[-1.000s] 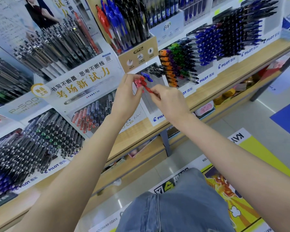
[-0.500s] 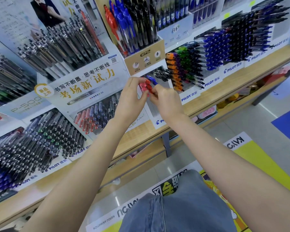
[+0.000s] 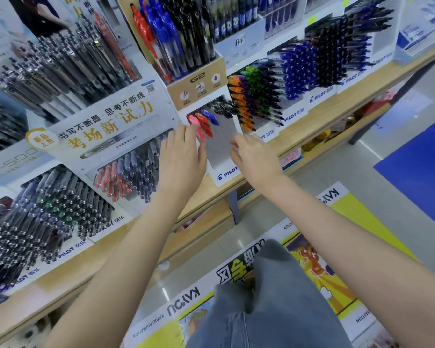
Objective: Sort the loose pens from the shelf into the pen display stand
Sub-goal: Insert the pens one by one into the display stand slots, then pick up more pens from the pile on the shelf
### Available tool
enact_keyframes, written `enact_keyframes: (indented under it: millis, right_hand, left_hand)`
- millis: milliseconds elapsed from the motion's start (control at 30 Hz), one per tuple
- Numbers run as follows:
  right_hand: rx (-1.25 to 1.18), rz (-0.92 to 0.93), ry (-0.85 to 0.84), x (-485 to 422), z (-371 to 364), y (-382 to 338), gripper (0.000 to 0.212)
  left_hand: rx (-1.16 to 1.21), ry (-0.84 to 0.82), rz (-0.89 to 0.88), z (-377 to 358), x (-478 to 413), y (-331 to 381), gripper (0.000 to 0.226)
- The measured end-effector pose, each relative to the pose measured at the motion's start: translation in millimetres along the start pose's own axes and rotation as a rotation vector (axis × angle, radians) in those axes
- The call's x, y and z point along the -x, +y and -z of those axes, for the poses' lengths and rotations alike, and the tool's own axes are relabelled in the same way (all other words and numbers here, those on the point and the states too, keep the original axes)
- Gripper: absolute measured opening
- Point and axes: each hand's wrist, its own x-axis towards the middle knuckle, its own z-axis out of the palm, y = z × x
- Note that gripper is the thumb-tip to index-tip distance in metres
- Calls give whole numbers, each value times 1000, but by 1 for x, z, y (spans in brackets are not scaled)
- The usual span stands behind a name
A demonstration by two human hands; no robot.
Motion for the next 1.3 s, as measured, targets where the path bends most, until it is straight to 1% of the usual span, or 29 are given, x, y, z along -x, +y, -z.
enact_keyframes:
  millis: [67, 100, 167, 267, 367, 433, 467, 533, 667, 800, 867, 967, 1033, 1100, 1233, 1300]
  right_hand:
    - [36, 5, 33, 27, 3, 14, 15]
    - [64, -15, 56, 43, 3, 22, 12]
    - [111, -111, 66, 82, 3, 40, 9]
    - [137, -272, -59, 146, 5, 65, 12]
    - [148, -454, -230, 214, 16, 89, 20]
    - [125, -579, -281, 261, 26, 105, 25]
    - [122, -647, -297, 285, 33, 115, 27]
    - [105, -790, -324, 334, 45, 137, 30]
    - [53, -1102, -321, 433, 81, 178, 32]
    - [114, -1370, -146, 519, 121, 198, 26]
    - [118, -1511, -77, 553, 137, 202, 25]
    - [136, -1713, -9, 589, 153, 203, 26]
    - [141, -1794, 63, 605, 159, 202, 25]
    - [125, -1851, 133, 615, 161, 199, 23]
    - [125, -1964, 204, 618, 159, 189, 25]
    - [116, -2032, 232, 615, 156, 185, 26]
  left_hand:
    - [51, -36, 19, 1, 30, 7, 26]
    - [90, -92, 15, 1, 48, 11, 24]
    - [155, -277, 3, -6, 91, 18, 20]
    - [151, -563, -48, -23, 146, 29, 16]
    - [115, -867, -51, -38, 185, 53, 22]
    - [89, -1025, -60, -47, 200, 77, 27]
    - [85, -1069, -64, -52, 204, 91, 29]
    - [92, -1119, -88, -61, 205, 126, 29]
    - [107, -1194, -279, -77, 201, 222, 28]
    - [168, -1212, -536, -100, 200, 322, 26]
    - [156, -1222, -702, -107, 202, 367, 24]
    - [110, -1197, -892, -111, 205, 419, 24]
    - [91, -1180, -1008, -112, 206, 440, 24]
    - [79, -1198, -1100, -115, 204, 450, 23]
    - [26, -1303, -1179, -135, 187, 457, 21]
    - [-1, -1315, -1222, -147, 175, 466, 19]
